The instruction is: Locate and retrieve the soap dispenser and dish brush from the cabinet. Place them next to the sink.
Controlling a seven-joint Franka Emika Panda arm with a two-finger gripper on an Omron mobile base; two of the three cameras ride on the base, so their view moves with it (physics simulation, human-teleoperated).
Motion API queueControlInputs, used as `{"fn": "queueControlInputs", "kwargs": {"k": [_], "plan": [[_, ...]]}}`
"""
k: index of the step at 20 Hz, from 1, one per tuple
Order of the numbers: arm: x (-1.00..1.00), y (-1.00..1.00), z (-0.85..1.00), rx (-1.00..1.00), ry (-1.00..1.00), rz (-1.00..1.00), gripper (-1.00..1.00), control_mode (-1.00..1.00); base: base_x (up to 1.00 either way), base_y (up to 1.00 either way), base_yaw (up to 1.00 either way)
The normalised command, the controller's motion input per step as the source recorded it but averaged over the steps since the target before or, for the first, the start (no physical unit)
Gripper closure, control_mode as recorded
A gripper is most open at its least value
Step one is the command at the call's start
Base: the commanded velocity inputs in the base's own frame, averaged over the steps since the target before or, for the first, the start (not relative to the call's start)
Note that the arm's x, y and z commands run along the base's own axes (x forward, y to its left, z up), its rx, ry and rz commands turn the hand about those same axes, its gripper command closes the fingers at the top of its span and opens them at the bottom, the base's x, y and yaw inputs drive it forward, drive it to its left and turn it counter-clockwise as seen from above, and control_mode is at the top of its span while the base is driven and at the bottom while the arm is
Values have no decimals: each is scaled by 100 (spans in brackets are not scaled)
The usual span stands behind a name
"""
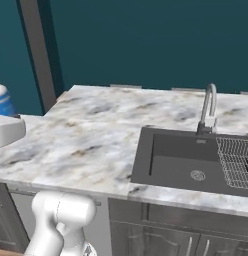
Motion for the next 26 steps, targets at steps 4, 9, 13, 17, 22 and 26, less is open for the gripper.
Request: {"fn": "queueControlInputs", "kwargs": {"k": [4,9,13,17,22,26], "plan": [[0,0,0,0,0,0,100,100,47,-1,0],[0,0,0,0,0,0,100,100,53,-1,3],[0,0,0,0,0,0,100,100,51,-7,5],[0,0,0,0,0,0,100,100,32,-2,3],[0,0,0,0,0,0,100,100,0,0,0],[0,0,0,0,0,0,100,100,0,0,0]]}}
